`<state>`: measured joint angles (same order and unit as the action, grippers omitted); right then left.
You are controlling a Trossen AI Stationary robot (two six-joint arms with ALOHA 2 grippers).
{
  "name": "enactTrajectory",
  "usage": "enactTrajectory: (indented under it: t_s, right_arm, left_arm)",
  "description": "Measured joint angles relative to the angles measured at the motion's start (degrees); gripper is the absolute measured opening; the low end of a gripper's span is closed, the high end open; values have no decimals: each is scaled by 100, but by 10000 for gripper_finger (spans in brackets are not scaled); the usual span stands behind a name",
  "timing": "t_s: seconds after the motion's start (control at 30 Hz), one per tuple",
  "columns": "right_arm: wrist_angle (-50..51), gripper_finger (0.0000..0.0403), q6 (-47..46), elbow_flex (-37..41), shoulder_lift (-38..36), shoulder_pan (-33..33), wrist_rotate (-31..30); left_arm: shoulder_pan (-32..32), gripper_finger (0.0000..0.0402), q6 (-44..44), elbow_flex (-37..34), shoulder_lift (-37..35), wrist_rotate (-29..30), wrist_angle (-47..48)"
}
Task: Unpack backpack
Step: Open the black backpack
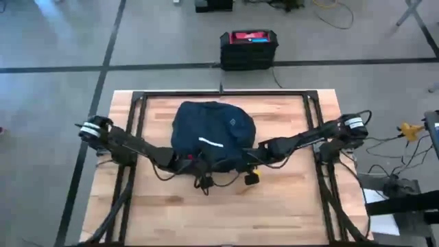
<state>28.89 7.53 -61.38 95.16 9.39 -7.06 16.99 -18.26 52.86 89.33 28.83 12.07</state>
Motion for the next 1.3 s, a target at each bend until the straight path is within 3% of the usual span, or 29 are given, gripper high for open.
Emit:
enactTrajectory:
  t_s: [0.3, 0.4, 0.6, 0.73, 0.87, 1.0, 1.1, 1.2, 1.3]
  right_arm:
    - [203, 24, -325, 296, 1, 0, -264]
    - [646, 27, -487, 328, -34, 1, -766]
    - [2386, 32, -678, 250, -338, -29, -2525]
    - [2301, 39, -873, 218, -756, -209, -2844]
    - [1502, 72, -722, 231, -1126, -329, -2260]
    - [-100, 119, -365, 225, -1336, -369, -862]
    - [-1485, 151, -27, 225, -1247, -368, 74]
    - [-2478, 168, 226, 211, -922, -364, 161]
    - [-2683, 169, 469, 46, -420, -372, 220]
  left_arm:
    - [129, 0, -1341, -40, -716, 947, 2343]
    - [203, 0, -2048, -166, -965, 1123, 3060]
    - [527, 0, -3045, -732, -1578, 1217, 3259]
    - [811, 0, -3242, -1205, -1864, 1370, 2558]
    - [981, 0, -2431, -1610, -1934, 1372, 774]
    - [1001, 0, -1261, -1821, -1838, 1201, -994]
    - [1003, 0, -509, -1819, -1730, 1064, -1783]
    - [1003, 0, 20, -1704, -1649, 1056, -2153]
    - [1001, 0, 346, -1525, -1615, 1039, -2211]
